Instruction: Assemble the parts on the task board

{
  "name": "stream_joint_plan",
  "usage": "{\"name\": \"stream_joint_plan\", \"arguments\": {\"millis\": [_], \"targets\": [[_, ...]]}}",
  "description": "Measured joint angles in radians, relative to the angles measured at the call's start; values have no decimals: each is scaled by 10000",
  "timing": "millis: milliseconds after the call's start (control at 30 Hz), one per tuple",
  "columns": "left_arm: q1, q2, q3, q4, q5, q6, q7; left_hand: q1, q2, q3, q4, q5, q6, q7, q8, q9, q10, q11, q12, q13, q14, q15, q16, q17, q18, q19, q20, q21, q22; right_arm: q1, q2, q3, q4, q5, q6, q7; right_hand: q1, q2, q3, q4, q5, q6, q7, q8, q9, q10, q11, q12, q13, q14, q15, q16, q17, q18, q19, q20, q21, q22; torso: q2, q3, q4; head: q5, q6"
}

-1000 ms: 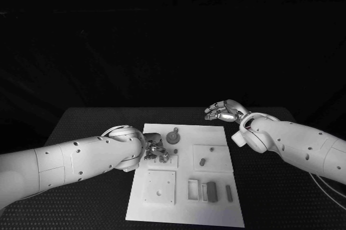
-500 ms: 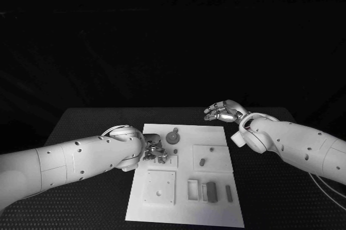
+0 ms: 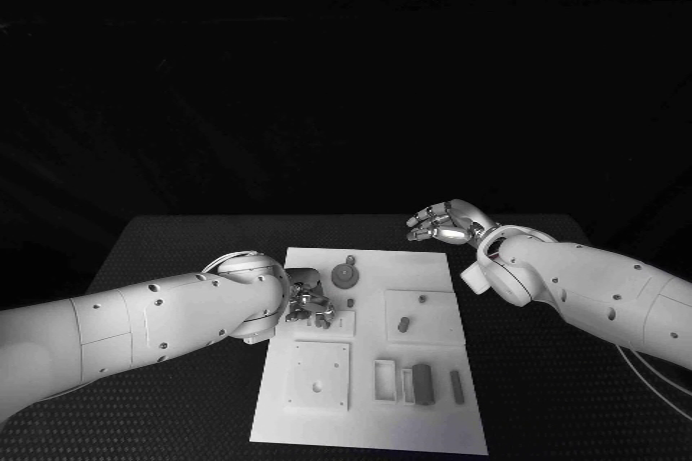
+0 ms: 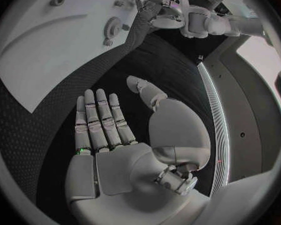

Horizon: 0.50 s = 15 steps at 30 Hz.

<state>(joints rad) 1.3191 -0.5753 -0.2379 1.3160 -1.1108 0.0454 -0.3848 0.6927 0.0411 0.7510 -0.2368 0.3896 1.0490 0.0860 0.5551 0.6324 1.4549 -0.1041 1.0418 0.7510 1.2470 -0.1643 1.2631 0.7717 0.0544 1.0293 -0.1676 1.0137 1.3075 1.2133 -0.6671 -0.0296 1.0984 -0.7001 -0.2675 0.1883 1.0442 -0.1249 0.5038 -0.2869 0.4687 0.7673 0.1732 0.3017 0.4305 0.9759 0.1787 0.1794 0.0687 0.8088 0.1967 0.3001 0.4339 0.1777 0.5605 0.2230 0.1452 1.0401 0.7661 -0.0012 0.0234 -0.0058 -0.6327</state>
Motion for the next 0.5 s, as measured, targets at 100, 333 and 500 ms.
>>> {"name": "stream_joint_plan", "arguments": {"millis": [100, 333, 500], "targets": [[0, -3, 2, 19, -19, -24, 2, 1, 1, 26, 27, -34, 0, 0, 0, -1, 0, 0, 0, -14, 1, 0, 0, 0, -1, 0, 0, 0, 0, 0, 0, 0, 0, -4, -1, -1, 0, 0, 0, 0, 50, 0, 0, 0, -8, 0, 0, -26, 0, 0, 0, 0, -12, 1, -37, -37, -24, 10, -3, 0, 1, -2, 0], [-1, -161, 22, 164, -75, -122, 14, 2, 2, 60, 59, -113, 2, -2, 56, -32, -1, 1, 38, -37, 2, 1, 39, -12, -2, 0, 0, 0, -1, 0, 0, 0, -1, -12, -4, -1, 0, 0, 0, 0, 88, 0, 0, 0, -10, 0, 0, -26, 1, 0, 0, 0, -22, 1, -72, -2, -24, 37, -7, -2, 2, -21, 16], [-1, -249, 36, 288, -85, -188, 17, 3, 2, 127, 75, -151, 3, -3, 56, -37, -1, 1, 38, -38, 4, 3, 39, -20, -3, 0, 0, 0, -1, 0, -9, 0, -6, -15, -4, -1, -1, -1, -29, 29, 127, -34, 34, 0, -22, 0, 0, -26, 1, 0, 0, 0, -22, 0, -72, -2, -24, 48, -10, -2, 3, -35, 26]]}}
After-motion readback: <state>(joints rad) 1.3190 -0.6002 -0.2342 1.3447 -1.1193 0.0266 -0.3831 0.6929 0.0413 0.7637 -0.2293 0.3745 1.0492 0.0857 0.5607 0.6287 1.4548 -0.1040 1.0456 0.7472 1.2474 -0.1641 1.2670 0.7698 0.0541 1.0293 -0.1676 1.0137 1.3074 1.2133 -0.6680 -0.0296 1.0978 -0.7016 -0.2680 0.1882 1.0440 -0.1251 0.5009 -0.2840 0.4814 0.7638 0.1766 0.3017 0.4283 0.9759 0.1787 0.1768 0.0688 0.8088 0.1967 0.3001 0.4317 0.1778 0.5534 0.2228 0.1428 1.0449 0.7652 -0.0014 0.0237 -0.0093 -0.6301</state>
